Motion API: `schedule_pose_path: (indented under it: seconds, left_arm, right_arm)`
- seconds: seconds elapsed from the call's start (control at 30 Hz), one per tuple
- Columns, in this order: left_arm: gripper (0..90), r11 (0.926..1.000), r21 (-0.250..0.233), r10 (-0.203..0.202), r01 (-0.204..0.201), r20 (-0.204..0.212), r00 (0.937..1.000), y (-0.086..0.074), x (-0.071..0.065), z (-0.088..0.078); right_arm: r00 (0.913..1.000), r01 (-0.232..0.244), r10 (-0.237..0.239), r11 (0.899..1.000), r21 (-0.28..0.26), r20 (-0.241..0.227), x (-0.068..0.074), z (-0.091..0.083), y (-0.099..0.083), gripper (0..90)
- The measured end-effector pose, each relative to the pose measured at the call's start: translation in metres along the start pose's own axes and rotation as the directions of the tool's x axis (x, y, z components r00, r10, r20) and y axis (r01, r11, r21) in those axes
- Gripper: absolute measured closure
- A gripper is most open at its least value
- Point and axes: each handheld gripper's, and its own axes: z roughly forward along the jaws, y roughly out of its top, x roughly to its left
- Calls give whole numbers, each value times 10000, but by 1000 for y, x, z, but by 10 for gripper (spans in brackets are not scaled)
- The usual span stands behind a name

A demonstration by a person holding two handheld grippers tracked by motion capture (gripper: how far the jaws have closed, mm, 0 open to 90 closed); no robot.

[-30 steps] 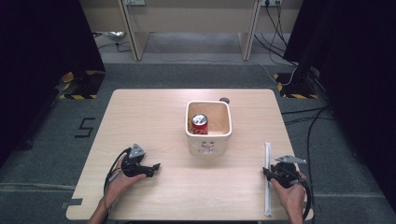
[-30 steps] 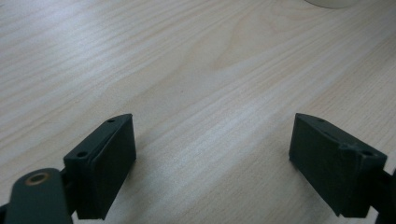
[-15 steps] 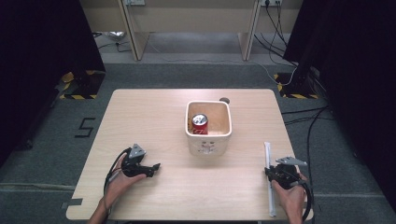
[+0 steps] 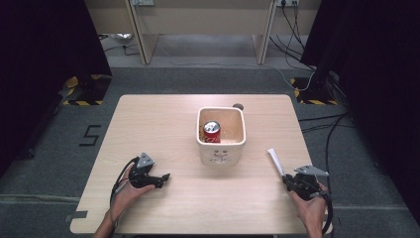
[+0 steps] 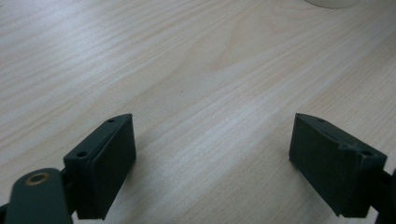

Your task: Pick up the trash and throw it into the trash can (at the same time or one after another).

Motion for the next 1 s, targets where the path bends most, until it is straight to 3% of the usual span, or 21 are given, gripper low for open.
schedule_pose_path:
  seconds: [0.53,1.0]
  left_arm:
    - [139,10000,0,2,-2,-3,10000,0,0,0]
    - [139,10000,14,15,-15,-2,10000,0,0,0]
  right_arm:
    - [9995,308,-314,9925,-1180,-29,-1,-27,33,790]
    - [9957,809,-881,9769,-1976,-278,13,-40,81,790]
